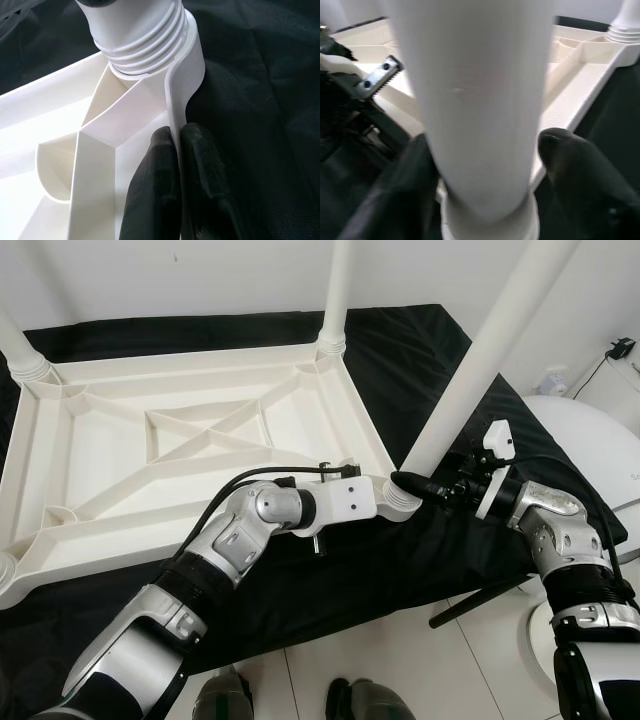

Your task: Building children table

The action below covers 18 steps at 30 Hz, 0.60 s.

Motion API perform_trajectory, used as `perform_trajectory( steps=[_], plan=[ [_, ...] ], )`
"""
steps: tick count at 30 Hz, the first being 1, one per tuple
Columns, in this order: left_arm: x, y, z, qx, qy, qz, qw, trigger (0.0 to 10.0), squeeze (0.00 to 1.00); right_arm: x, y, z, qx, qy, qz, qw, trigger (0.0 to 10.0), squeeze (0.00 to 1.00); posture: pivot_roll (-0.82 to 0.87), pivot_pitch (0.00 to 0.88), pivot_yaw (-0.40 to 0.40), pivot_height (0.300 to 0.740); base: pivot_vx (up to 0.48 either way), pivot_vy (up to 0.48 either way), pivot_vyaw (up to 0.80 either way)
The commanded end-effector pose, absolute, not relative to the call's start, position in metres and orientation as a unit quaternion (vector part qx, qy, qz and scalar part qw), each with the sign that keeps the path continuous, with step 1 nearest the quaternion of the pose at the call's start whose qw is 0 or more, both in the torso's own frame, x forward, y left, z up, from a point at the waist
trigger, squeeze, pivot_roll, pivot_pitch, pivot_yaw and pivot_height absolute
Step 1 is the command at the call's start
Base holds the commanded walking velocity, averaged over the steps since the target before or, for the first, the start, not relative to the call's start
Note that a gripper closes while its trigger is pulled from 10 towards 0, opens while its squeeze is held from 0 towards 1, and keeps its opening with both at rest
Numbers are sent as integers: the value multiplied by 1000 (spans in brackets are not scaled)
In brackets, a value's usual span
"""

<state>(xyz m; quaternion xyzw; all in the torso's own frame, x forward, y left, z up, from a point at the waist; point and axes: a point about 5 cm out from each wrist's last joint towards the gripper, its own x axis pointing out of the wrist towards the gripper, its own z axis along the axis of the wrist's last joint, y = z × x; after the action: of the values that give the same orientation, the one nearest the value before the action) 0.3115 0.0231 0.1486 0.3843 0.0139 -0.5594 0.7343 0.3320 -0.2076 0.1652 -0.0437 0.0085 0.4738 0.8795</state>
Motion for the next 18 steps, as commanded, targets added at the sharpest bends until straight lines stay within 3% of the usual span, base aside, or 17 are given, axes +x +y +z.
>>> perform_trajectory(
  steps=[1,9,10,14,15,18],
  plan=[
    [310,21,153,400,-3,-570,717,10000,0,328,-227,162,-44,22,448,893,0,0,-35,61,-47,740,0,0,0],
    [308,20,152,399,-4,-574,715,10000,0,323,-229,155,-39,27,451,891,0,0,-37,59,-47,740,0,0,0],
    [308,20,152,399,-3,-574,715,10000,0,323,-227,154,-44,25,445,894,3569,0,-36,57,-47,740,0,0,0],
    [308,20,152,399,-3,-575,714,10000,0,322,-226,152,-50,21,437,898,3569,0,-36,57,-47,740,0,0,0],
    [307,20,151,399,-3,-575,714,10000,0,322,-222,152,-46,18,430,902,10000,0,-36,55,-46,740,0,0,0],
    [307,20,151,399,-3,-576,713,10000,0,322,-218,151,-40,15,420,907,10000,0,-36,55,-46,740,0,0,0]
  ],
)
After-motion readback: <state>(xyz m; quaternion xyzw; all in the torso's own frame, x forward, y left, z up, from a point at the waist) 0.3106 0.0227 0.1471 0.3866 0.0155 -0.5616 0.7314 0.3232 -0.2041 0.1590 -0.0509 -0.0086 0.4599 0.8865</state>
